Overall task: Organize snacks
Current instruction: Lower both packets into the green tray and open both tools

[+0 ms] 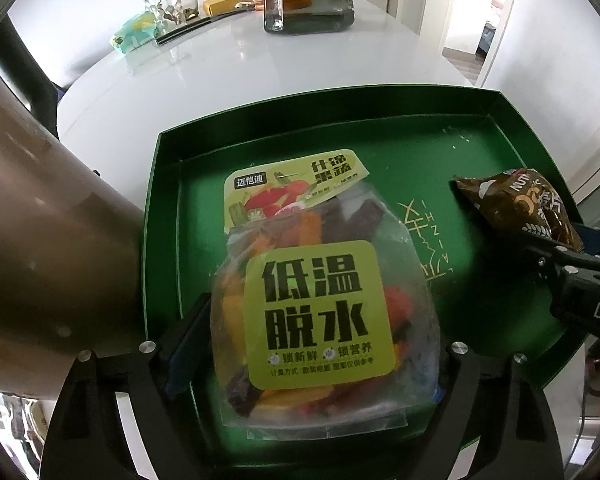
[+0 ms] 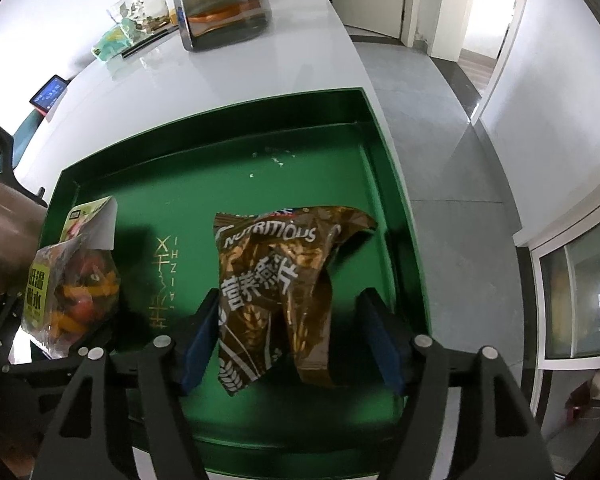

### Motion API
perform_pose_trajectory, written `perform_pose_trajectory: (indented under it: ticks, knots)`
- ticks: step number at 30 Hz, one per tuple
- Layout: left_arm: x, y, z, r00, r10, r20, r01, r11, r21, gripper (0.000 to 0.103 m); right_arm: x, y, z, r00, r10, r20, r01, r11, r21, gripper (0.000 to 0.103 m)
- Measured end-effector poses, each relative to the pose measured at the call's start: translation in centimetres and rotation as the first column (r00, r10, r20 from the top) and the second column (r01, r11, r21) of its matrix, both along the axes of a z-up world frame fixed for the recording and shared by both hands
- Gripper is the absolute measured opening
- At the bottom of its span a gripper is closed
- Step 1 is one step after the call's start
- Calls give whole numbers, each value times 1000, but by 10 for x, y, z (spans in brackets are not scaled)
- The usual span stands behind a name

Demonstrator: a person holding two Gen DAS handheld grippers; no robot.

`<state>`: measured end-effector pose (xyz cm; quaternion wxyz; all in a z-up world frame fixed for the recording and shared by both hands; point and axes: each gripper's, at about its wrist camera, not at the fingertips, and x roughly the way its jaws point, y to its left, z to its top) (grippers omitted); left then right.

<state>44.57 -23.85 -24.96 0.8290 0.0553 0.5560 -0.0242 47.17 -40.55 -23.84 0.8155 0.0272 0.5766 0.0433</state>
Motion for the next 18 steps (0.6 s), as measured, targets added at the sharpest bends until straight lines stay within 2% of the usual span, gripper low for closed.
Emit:
perform_pose_trajectory:
  ticks: [1,2,18]
  knots:
    - [0,0,-1,1000,1,-4,-1,1000,3,100,-2,-1,3,1000,-4,9,4,1000,5,103]
    - [-1,-1,0,1000,0,-1,0,1000,-2,101,-2,-1,6,1000,-4,20,4,1000,11,103]
    - [-24,-7,18,999,-26,33,26,1000,-6,101,-24,0,45,994,25,105,-21,999,-35,103]
